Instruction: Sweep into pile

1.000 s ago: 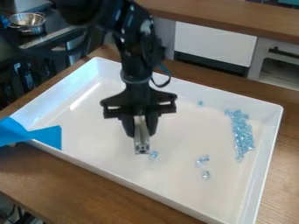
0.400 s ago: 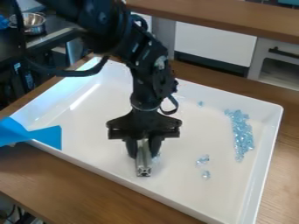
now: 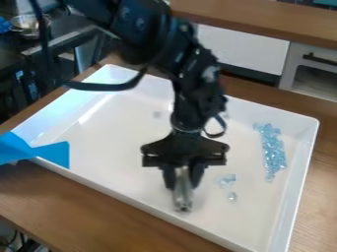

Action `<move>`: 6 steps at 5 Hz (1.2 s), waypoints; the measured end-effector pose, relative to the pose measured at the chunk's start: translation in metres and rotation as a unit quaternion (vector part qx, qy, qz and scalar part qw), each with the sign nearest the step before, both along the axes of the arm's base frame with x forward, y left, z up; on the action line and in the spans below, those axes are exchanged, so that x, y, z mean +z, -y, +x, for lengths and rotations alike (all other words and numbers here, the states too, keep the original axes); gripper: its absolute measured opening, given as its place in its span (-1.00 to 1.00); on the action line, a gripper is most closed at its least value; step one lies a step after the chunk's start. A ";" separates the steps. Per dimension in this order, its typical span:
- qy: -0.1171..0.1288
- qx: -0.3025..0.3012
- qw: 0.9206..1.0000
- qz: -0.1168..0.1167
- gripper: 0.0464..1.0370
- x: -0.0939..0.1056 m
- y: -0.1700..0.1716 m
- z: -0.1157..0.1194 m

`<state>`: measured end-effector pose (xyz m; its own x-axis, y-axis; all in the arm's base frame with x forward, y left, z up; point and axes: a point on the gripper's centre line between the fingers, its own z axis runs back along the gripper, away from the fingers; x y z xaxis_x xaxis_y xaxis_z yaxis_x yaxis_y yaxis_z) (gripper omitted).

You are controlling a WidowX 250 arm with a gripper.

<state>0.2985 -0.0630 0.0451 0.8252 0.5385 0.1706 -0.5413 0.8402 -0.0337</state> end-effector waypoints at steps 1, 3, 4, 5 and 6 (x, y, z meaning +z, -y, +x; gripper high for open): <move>0.011 -0.003 1.000 -0.007 -0.33 0.006 0.019 0.003; 0.042 0.038 0.998 0.008 -0.33 -0.005 0.049 0.039; 0.054 0.054 0.997 0.014 -0.33 -0.006 0.052 0.053; 0.045 0.073 0.996 0.010 -0.33 -0.007 0.058 0.064; 0.038 0.110 0.993 -0.005 -0.33 -0.003 0.064 0.084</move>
